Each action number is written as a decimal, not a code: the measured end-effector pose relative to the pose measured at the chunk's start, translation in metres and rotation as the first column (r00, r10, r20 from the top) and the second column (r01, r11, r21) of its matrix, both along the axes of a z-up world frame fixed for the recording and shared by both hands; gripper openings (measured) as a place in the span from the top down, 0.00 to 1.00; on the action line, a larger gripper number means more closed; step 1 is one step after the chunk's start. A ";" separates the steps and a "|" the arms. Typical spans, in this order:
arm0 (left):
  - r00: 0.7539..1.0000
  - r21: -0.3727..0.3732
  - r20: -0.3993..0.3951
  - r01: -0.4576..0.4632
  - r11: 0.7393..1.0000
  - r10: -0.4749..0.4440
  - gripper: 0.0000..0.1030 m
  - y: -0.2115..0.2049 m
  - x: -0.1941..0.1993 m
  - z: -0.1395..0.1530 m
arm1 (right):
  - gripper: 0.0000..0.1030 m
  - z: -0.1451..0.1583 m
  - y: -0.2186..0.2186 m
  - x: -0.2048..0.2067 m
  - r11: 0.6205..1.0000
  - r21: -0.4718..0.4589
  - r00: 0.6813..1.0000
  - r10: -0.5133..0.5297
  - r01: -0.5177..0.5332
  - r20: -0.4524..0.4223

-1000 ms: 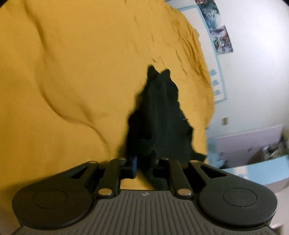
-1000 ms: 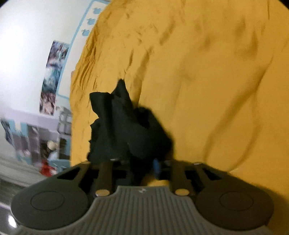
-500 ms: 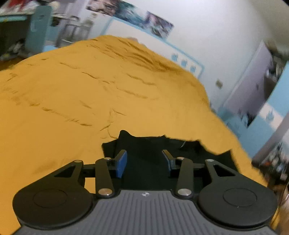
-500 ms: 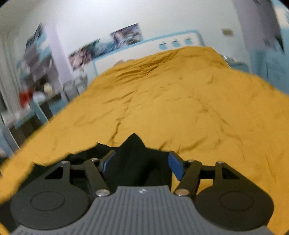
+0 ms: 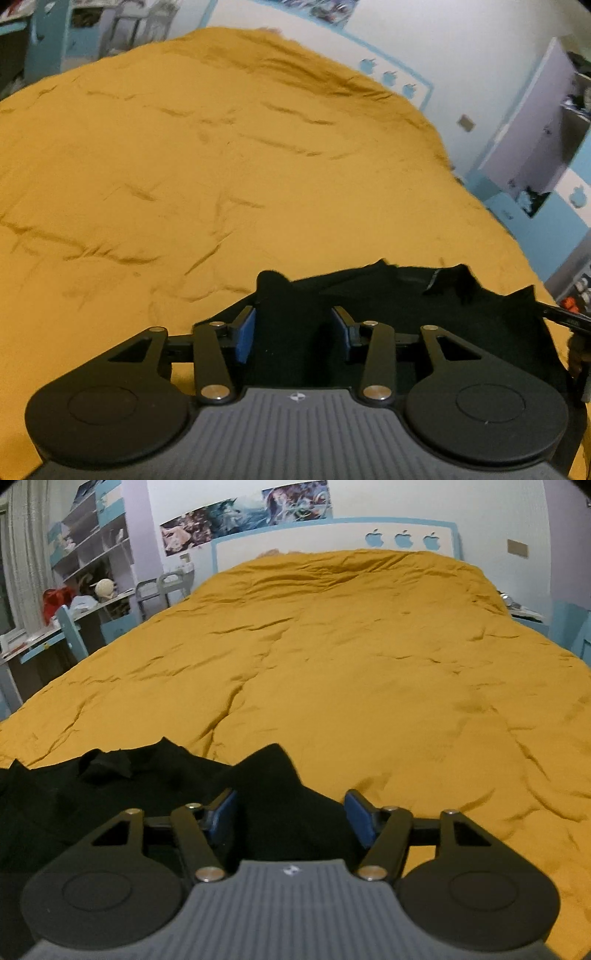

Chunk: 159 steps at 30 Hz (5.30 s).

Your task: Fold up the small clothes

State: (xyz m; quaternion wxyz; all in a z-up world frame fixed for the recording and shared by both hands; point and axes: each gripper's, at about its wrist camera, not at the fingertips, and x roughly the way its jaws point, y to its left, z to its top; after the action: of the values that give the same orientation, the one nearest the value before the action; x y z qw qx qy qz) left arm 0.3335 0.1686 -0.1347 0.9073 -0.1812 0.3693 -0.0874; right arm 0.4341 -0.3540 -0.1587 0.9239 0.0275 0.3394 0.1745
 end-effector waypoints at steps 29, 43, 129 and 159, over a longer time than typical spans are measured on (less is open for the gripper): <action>0.987 -0.049 0.007 -0.162 0.986 0.162 0.86 0.023 -0.056 0.039 | 0.70 0.027 -0.013 -0.075 0.989 0.014 0.986 -0.150 0.149 0.074; 0.995 -0.333 -0.101 -0.039 0.942 0.005 0.57 -0.068 -0.165 0.006 | 0.50 0.003 -0.069 -0.222 0.966 0.109 0.971 -0.230 0.236 -0.064; 0.998 -0.233 0.017 -0.063 0.971 0.069 0.55 -0.070 -0.209 -0.022 | 0.43 -0.035 0.170 -0.065 0.918 0.336 0.932 -0.088 0.213 -0.352; 0.954 -0.255 -0.042 -0.298 0.920 0.297 0.39 0.000 -0.271 0.041 | 0.32 0.032 0.190 -0.311 0.977 0.022 0.970 0.213 -0.212 -0.113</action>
State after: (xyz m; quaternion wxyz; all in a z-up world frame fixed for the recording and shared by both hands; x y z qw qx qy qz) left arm 0.0627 0.1686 -0.0938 0.8780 -0.3522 0.3241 0.0041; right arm 0.1227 -0.1644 -0.1269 0.8786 0.0057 0.3923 0.2723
